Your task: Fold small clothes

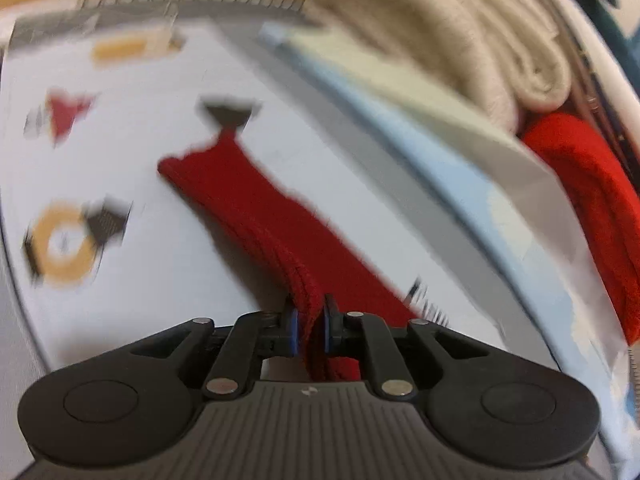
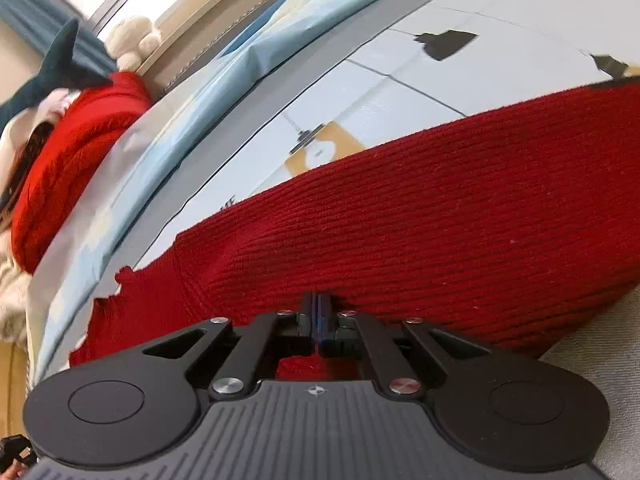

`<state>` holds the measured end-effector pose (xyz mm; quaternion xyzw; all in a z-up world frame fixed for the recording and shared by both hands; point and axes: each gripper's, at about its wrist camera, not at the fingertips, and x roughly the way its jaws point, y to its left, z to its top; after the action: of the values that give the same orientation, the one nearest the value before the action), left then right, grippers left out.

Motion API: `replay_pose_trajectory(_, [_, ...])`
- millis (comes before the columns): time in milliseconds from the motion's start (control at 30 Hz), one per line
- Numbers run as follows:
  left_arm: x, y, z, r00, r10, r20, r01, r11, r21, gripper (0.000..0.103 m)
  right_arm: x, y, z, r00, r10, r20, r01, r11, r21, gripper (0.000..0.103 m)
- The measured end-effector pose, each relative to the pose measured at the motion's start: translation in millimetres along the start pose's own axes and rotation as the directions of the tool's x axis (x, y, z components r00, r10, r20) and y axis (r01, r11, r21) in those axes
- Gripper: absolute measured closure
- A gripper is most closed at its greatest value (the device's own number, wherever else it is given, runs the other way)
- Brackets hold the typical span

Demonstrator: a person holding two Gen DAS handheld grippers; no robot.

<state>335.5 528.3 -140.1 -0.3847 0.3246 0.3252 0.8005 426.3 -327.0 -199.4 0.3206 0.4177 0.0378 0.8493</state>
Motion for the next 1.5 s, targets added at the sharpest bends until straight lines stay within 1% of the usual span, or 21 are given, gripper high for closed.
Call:
replay_pose_trajectory(67, [-14,7,-5,1.000,0.014,0.006,-0.014,1.000,-0.015,0.086,-2,4,-1,1.000,-0.004,-0.010,0.004,1.000,-0.021,0.102])
replay_pose_trajectory(133, [-31,2,-11,1.000,0.020,0.017,-0.020,1.000,-0.007,0.077,-7,6,-4,1.000,0.003,-0.027,-0.003,1.000,-0.029,0.098])
replay_pose_trajectory(200, [-49,-9,-20,1.000,0.023,0.014,-0.023,1.000,0.015,0.076,-17,12,-7,0.999,0.015,-0.036,-0.017,0.999,-0.045,0.098])
replay_pose_trajectory(267, [-71,-20,-29,1.000,0.005,0.019,-0.006,0.999,0.053,0.076,-27,20,-13,0.999,0.023,-0.047,-0.026,0.997,-0.075,0.096])
replay_pose_trajectory(333, [-95,-34,-44,0.999,-0.032,0.017,0.030,0.993,0.113,0.076,-34,25,-28,0.994,0.019,-0.109,-0.031,0.993,-0.111,0.080])
replay_pose_trajectory(433, [-139,-56,-74,0.994,-0.108,0.007,0.104,0.972,0.209,0.076,-49,26,-59,0.976,0.001,-0.218,-0.038,0.985,-0.166,0.073])
replay_pose_trajectory(467, [-156,-63,-87,0.990,-0.139,-0.005,0.136,0.961,0.239,0.076,-55,26,-71,0.971,-0.034,-0.237,-0.017,0.978,-0.210,0.073])
replay_pose_trajectory(500, [-171,-69,-100,0.986,-0.167,-0.017,0.166,0.950,0.265,0.076,-61,25,-85,0.962,-0.107,-0.253,0.036,0.962,-0.272,0.073])
replay_pose_trajectory(533, [-188,-72,-112,0.980,-0.197,-0.031,0.198,0.936,0.290,0.076,-69,23,-98,0.957,-0.146,-0.252,0.060,0.946,-0.319,0.074])
replay_pose_trajectory(600, [-225,-80,-141,0.967,-0.249,-0.057,0.253,0.898,0.360,0.073,-89,19,-118,0.958,-0.170,-0.233,0.074,0.926,-0.371,0.074])
replay_pose_trajectory(700, [-271,-79,-191,0.952,-0.292,-0.088,0.296,0.819,0.492,0.071,-120,5,-146,0.951,-0.189,-0.245,0.090,0.926,-0.366,0.074])
replay_pose_trajectory(767, [-290,-71,-226,0.955,-0.278,-0.103,0.286,0.772,0.568,0.070,-140,-3,-164,0.946,-0.202,-0.253,0.101,0.927,-0.362,0.074])
replay_pose_trajectory(867, [-307,-57,-271,0.969,-0.218,-0.119,0.242,0.717,0.653,0.070,-167,-15,-190,0.941,-0.233,-0.244,0.135,0.923,-0.359,0.074])
replay_pose_trajectory(933, [-313,-48,-293,0.980,-0.167,-0.109,0.195,0.695,0.692,0.070,-185,-22,-205,0.940,-0.241,-0.241,0.155,0.932,-0.326,0.074])
replay_pose_trajectory(1000, [-321,-39,-309,0.984,-0.144,-0.107,0.177,0.680,0.711,0.070,-200,-27,-221,0.940,-0.253,-0.231,0.176,0.935,-0.308,0.074])
replay_pose_trajectory(1133, [-337,-23,-325,0.985,-0.130,-0.112,0.170,0.669,0.724,0.070,-222,-29,-241,0.932,-0.286,-0.222,0.215,0.930,-0.298,0.074])
replay_pose_trajectory(1233, [-341,-10,-334,0.984,-0.136,-0.117,0.178,0.664,0.726,0.066,-231,-30,-243,0.944,-0.253,-0.210,0.198,0.948,-0.250,0.073])
replay_pose_trajectory(1267, [-342,-7,-337,0.984,-0.133,-0.121,0.179,0.665,0.725,0.066,-232,-31,-243,0.945,-0.261,-0.196,0.211,0.947,-0.242,0.073])
replay_pose_trajectory(1333, [-340,2,-343,0.984,-0.125,-0.128,0.179,0.671,0.720,0.066,-230,-34,-246,0.946,-0.269,-0.182,0.228,0.949,-0.217,0.072])
replay_pose_trajectory(1400, [-335,13,-346,0.984,-0.116,-0.135,0.178,0.686,0.706,0.066,-228,-36,-248,0.951,-0.260,-0.170,0.225,0.953,-0.201,0.071])
replay_pose_trajectory(1500, [-324,35,-345,0.981,-0.134,-0.142,0.195,0.717,0.669,0.066,-228,-30,-255,0.955,-0.262,-0.136,0.222,0.942,-0.254,0.070])
